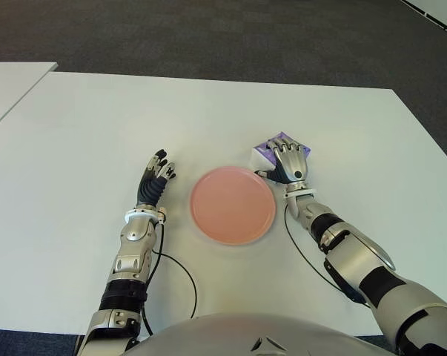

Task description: Put the tissue paper into the plate.

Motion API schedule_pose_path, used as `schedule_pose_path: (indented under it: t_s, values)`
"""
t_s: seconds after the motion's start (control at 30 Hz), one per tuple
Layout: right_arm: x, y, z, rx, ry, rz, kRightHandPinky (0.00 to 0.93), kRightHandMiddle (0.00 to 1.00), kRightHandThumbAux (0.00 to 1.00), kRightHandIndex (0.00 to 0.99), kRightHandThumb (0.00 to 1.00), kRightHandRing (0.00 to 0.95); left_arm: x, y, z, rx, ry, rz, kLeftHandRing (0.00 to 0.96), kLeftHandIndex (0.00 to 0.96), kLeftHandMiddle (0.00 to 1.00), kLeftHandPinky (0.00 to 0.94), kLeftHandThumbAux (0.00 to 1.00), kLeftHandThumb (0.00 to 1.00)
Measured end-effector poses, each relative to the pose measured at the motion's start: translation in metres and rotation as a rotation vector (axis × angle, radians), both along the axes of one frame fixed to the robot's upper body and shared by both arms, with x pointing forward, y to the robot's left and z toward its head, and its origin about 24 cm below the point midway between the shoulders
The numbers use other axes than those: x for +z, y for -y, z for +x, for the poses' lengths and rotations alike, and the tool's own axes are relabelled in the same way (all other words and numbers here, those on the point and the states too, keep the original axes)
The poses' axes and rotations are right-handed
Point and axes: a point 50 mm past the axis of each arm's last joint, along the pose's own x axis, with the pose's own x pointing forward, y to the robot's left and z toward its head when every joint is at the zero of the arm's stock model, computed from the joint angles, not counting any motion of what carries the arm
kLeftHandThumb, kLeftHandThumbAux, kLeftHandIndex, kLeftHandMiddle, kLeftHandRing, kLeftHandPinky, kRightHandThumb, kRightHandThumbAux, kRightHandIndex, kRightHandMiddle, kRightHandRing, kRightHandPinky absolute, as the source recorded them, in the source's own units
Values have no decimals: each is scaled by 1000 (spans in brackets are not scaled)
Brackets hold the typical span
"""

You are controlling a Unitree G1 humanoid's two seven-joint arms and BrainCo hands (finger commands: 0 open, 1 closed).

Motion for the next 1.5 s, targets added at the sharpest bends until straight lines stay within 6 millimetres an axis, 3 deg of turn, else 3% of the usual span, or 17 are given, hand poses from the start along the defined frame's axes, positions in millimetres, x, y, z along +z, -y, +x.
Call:
schedule_pose_path:
  t_s: [0.77, 1.5]
  values:
    - [10, -1, 1, 23, 116, 50, 826, 506, 657, 384, 954, 531, -2, -2, 1, 10, -7, -2, 0, 1, 11, 1, 507, 0]
    - [38, -11, 0, 204, 502, -47, 806, 500, 657, 388, 953, 530, 0, -4, 6, 15, -2, 6, 0, 0, 0, 0, 497, 0]
